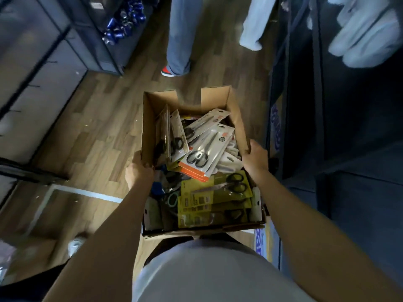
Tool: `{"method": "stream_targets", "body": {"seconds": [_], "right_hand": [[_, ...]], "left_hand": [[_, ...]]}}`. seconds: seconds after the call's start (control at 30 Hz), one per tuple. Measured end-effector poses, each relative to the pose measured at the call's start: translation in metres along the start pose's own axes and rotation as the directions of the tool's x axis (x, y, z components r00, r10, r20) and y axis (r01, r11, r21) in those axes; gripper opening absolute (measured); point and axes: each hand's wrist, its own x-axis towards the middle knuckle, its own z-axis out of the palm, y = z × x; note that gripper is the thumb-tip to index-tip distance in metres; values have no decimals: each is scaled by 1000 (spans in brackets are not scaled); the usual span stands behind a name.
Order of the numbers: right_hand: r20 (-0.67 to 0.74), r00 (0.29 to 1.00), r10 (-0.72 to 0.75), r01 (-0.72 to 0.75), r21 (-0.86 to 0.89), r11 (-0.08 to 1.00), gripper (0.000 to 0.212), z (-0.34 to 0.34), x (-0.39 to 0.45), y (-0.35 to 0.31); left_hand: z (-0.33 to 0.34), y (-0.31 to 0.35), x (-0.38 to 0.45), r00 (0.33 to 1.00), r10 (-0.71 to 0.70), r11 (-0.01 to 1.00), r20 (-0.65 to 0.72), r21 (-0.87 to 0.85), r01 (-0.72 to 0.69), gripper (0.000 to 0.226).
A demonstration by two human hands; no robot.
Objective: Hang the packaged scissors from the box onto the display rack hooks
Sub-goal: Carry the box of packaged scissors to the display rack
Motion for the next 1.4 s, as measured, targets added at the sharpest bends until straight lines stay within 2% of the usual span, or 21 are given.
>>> {"method": "stream_targets", "body": {"seconds": [0.23, 0.5, 0.6, 0.7, 0.9, 1.03, 1.23, 1.4], "right_hand": [[62, 982, -181, 185, -71, 980, 23, 18, 81, -83], [175, 933, -313, 340, -158, 927, 27, 85, 162, -199], [261, 904, -337, 380, -131, 916, 28, 123, 194, -265], [283, 897, -339, 385, -126, 914, 27, 134, 207, -294], [361, 834, -416, 460, -39, 887, 26, 175, 241, -380], [400, 776, -487, 546, -40, 837, 25, 203, 269, -432], [523, 700, -487, 597, -52, 801, 34, 263, 317, -510], [641, 583, -499, 695, -76, 715, 34, 334, 367, -582]], "left_hand": [[-12, 21, 64, 985, -128, 989, -118, -95, 117, 46], [-39, 16, 176, 945, -270, 954, -183, -186, 236, 48], [-66, 10, 237, 918, -357, 924, -170, -206, 322, 48], [-79, 12, 262, 923, -349, 925, -165, -217, 311, 48], [-126, 17, 321, 869, -436, 883, -234, -299, 362, 51], [-146, 17, 361, 837, -465, 873, -288, -309, 378, 51], [-154, 9, 428, 746, -582, 802, -324, -377, 462, 45], [-148, 4, 490, 595, -730, 678, -336, -458, 574, 43]]}}
